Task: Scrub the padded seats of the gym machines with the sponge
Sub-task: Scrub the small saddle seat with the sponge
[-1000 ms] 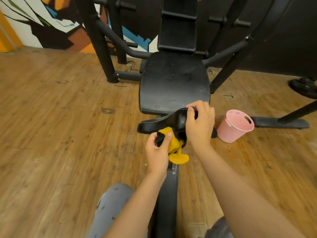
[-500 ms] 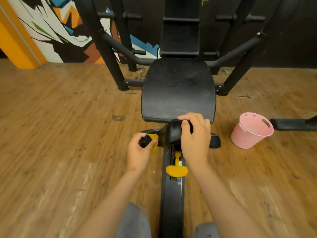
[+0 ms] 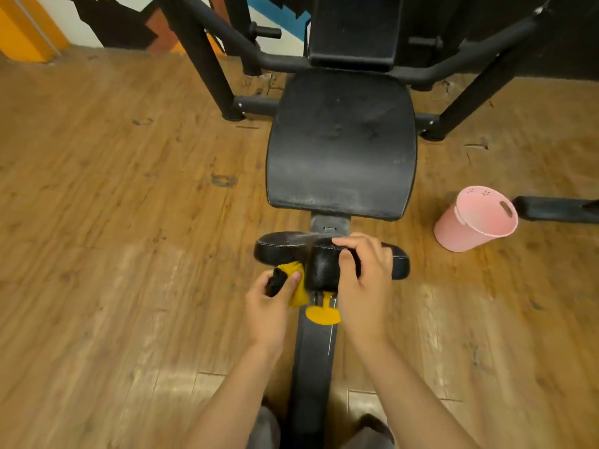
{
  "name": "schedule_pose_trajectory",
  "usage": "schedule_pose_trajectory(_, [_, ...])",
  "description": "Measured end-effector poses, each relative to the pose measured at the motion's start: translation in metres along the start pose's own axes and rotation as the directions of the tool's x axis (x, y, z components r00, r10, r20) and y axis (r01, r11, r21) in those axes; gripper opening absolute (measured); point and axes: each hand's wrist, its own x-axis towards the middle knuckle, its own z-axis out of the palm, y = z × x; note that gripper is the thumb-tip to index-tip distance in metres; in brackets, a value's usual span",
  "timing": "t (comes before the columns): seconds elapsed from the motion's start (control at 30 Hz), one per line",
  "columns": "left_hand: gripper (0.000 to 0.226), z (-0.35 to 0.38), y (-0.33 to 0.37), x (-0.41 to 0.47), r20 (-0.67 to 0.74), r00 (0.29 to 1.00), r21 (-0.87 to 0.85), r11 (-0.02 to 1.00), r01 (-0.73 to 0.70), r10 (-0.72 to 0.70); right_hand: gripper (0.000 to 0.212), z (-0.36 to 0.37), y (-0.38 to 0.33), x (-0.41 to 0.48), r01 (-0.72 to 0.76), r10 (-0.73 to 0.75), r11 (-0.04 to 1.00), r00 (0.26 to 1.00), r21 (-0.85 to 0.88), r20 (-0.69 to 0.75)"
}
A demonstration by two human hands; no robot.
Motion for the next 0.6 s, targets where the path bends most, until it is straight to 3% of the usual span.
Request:
schedule_pose_trajectory(0.27, [0.013, -0.005, 0.075, -0.036, 0.03, 0.976, -0.169, 0.961, 0.218, -0.216, 0.022, -0.025, -0.032, 0.013, -0.208, 0.221, 0.974, 0.954, -0.085, 0.203])
schedule_pose_trajectory(0.37, [0.019, -0.014, 0.104, -0.031, 0.018, 0.968, -0.229, 0.941, 0.248, -0.251, 0.021, -0.038, -0.064, 0.02, -0.177, 0.195, 0.979, 0.958, -0.101, 0.21])
schedule_pose_trajectory(0.53, [0.022, -0.022, 0.152, -0.029, -0.037, 0.995, -0.14, 0.986, 0.091, -0.097, 0.027, -0.037, -0.126, 0.015, -0.188, 0.188, 0.981, 0.864, -0.047, 0.466])
schedule_pose_trajectory(0.6, [0.024, -0.02, 0.162, -0.03, -0.012, 1.0, -0.072, 0.997, 0.02, -0.021, 0.028, -0.037, -0.137, 0.016, -0.213, 0.204, 0.976, 0.852, -0.036, 0.482])
